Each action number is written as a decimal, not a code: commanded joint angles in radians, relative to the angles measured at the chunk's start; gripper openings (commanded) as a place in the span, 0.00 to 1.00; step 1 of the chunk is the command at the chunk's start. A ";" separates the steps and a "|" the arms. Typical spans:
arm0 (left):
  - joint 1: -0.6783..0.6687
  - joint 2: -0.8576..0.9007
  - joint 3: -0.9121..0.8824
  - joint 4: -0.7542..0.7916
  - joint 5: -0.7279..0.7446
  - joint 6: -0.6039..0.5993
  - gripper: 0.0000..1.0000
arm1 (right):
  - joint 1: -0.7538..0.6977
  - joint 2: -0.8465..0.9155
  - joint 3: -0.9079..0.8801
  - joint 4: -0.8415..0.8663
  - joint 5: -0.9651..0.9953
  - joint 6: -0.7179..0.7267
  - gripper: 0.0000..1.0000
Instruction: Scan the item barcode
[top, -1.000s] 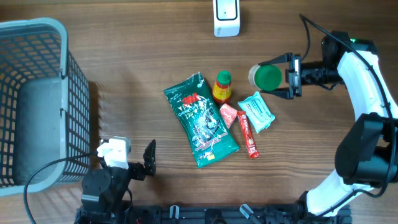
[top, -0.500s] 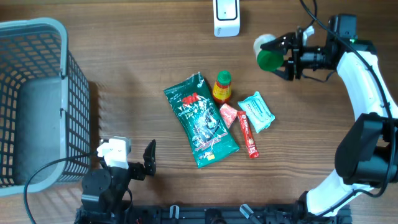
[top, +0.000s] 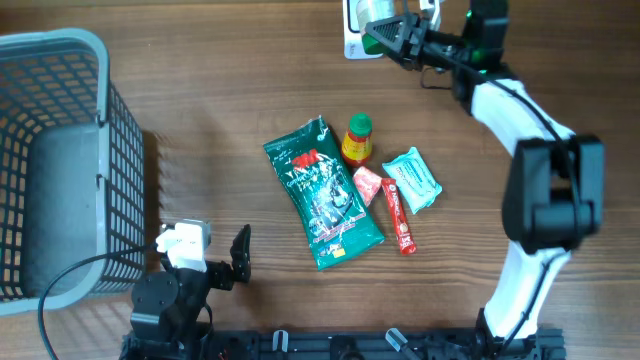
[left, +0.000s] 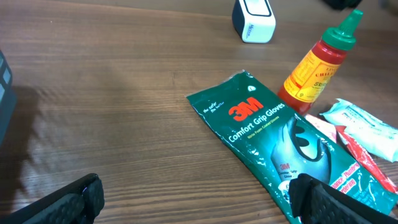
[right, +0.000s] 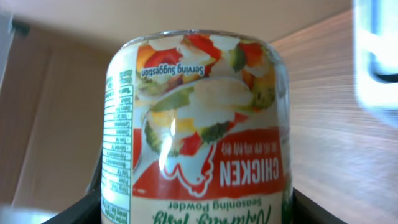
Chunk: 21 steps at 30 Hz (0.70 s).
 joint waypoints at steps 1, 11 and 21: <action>-0.002 -0.006 -0.001 0.003 0.015 0.019 1.00 | 0.020 0.122 0.091 0.051 0.172 0.075 0.63; -0.002 -0.006 -0.001 0.003 0.015 0.019 1.00 | 0.085 0.266 0.306 0.036 0.350 -0.005 0.61; -0.002 -0.006 -0.001 0.003 0.015 0.019 1.00 | 0.026 0.169 0.338 -0.264 0.331 -0.171 0.56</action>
